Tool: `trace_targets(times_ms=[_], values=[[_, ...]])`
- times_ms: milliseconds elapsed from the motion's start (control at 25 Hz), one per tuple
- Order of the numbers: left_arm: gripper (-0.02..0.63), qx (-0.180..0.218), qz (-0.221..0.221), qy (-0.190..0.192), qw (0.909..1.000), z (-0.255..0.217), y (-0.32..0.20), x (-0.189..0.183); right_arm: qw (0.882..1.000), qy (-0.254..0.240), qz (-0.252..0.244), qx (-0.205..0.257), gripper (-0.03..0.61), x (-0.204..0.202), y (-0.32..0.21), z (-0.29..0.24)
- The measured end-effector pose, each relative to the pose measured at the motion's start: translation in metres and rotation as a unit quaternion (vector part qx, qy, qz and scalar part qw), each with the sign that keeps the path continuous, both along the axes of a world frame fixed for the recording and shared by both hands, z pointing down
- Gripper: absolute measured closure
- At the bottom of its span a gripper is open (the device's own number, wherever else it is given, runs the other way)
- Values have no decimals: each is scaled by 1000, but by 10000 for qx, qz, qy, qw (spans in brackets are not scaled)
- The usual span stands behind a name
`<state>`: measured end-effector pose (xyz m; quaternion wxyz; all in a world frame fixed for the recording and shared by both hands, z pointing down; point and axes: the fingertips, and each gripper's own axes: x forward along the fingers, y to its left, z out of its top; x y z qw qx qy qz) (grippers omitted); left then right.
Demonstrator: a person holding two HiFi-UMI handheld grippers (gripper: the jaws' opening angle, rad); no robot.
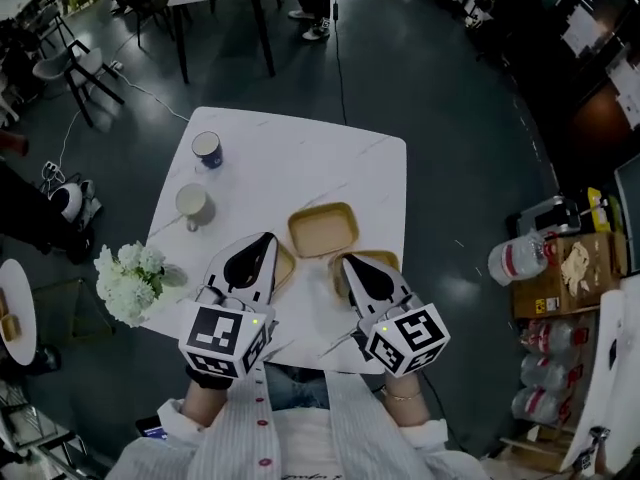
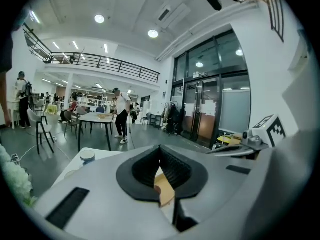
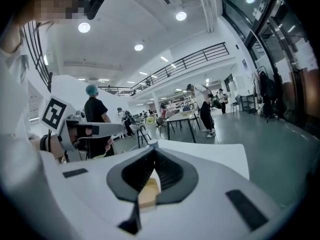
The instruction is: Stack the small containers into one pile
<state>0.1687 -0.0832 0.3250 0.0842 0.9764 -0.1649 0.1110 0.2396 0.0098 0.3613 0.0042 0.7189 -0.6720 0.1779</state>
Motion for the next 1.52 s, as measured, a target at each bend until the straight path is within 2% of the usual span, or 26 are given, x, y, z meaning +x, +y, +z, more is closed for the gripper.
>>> trace_targets(times_ms=[200, 520, 880, 1240, 1400, 1520], values=[[597, 35, -257, -87, 9996, 3, -5, -5, 9994, -86, -333, -23, 566, 0, -13, 5], [597, 19, -357, -110, 9993, 6, -16, -6, 9978, -47, -642, -125, 566, -5, -37, 9], [597, -126, -397, -164, 9990, 18, -33, -7, 9945, 156, -877, -555, 565, -3, -55, 30], [597, -353, -548, -327, 9973, 40, -45, -17, 9769, 396, -1690, -1250, 544, -13, -67, 72], [597, -466, -642, -403, 9960, 51, -49, -22, 9639, 566, -2053, -1600, 514, -15, -70, 92], [597, -539, -713, -443, 9950, 58, -52, -25, 9496, 678, -2444, -1842, 502, -21, -71, 109]])
